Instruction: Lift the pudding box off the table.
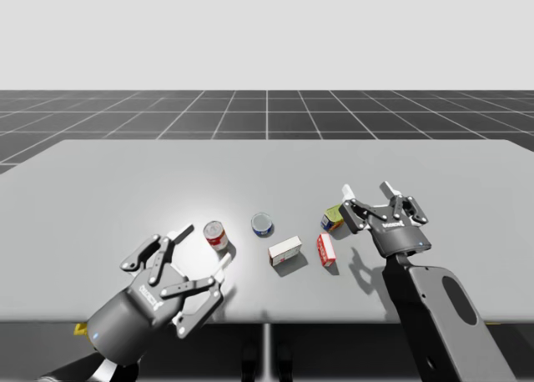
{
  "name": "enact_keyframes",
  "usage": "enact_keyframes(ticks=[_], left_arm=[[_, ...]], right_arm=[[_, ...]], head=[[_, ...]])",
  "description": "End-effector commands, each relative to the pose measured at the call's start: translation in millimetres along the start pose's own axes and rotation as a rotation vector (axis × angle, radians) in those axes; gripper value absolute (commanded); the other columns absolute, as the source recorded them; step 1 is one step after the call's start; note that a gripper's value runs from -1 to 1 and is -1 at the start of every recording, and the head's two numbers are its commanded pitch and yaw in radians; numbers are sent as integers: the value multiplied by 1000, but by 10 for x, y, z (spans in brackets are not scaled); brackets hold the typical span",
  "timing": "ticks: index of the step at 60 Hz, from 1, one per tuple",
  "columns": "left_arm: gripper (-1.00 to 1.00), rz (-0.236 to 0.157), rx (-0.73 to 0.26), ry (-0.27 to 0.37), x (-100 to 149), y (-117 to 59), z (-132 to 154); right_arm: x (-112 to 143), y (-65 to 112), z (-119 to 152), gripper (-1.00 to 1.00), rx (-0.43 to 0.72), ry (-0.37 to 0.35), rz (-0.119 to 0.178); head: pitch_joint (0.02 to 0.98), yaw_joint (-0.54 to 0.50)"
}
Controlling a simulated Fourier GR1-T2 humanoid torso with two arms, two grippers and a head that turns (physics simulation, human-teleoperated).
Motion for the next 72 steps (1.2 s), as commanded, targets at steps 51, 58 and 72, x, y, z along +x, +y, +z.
enact_keyframes(ticks=[51,58,72], left_arm=[[-1000,93,-146,247,-878,-652,-669],[-1000,82,-147,267,-909,-682,-817],[-1000,56,-137,297,-968,-754,-1080]], right_arm=[[-3,9,1,-1000,1,-5,4],[-2,7,0,-1000,-1,-6,6],[6,-3,1,-1000,-4,-9,5]], head=[[903,-62],[901,-62],[901,-64]])
